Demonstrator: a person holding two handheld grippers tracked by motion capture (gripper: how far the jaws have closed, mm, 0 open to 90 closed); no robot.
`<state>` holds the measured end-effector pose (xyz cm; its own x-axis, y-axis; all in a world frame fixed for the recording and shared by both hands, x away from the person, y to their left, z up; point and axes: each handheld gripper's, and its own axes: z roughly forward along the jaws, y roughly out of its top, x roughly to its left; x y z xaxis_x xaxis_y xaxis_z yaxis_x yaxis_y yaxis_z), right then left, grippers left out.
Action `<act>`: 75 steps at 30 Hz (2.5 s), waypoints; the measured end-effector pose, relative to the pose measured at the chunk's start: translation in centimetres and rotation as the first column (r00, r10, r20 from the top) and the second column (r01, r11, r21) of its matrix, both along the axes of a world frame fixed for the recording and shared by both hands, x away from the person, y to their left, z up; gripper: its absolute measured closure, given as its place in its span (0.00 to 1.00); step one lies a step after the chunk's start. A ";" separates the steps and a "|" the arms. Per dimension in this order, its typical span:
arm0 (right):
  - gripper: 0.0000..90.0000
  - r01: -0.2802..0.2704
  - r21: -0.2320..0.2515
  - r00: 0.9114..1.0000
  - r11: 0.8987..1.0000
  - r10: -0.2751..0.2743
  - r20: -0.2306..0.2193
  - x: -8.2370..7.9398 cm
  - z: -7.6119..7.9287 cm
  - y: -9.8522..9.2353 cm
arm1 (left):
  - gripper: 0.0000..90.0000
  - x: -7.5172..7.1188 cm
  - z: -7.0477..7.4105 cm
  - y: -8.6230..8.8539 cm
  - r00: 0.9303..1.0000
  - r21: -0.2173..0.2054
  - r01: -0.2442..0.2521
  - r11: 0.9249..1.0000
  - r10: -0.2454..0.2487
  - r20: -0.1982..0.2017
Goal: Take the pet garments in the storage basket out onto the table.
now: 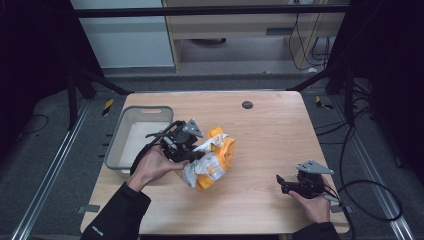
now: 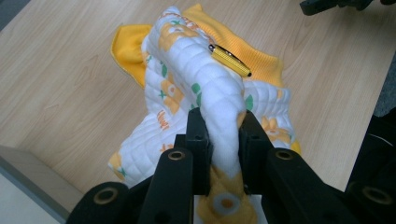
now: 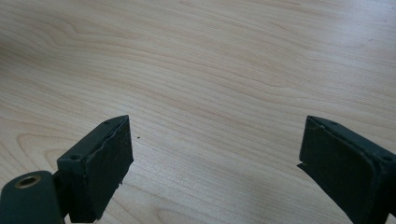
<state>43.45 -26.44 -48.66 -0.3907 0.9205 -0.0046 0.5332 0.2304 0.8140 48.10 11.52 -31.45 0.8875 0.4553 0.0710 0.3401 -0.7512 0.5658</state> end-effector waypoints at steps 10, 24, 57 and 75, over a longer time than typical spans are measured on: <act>0.11 -0.001 -0.003 1.000 1.000 0.001 0.003 0.0 -0.1 0.0 | 0.86 0.3 -1.6 -1.6 0.999 0.016 0.045 0.999 -0.045 -0.026; 0.11 0.000 -0.005 1.000 1.000 0.000 0.001 0.0 -0.1 0.0 | 0.86 0.5 -3.7 -3.0 0.996 0.045 0.076 0.996 -0.074 -0.048; 0.11 0.001 -0.014 1.000 1.000 -0.001 -0.005 0.0 -0.1 0.0 | 0.81 0.6 -9.2 -5.4 0.990 0.093 0.102 0.990 -0.092 -0.103; 0.10 -0.004 -0.019 1.000 1.000 0.004 -0.008 0.1 -0.2 0.1 | 0.49 0.0 -9.3 -4.1 0.996 0.049 0.079 0.996 -0.076 -0.049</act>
<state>43.53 -26.37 -48.87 -0.3942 0.9188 -0.0188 0.5390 0.2477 0.8051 48.07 7.44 -40.70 0.9229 0.3817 0.0499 0.3047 -0.8036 0.5113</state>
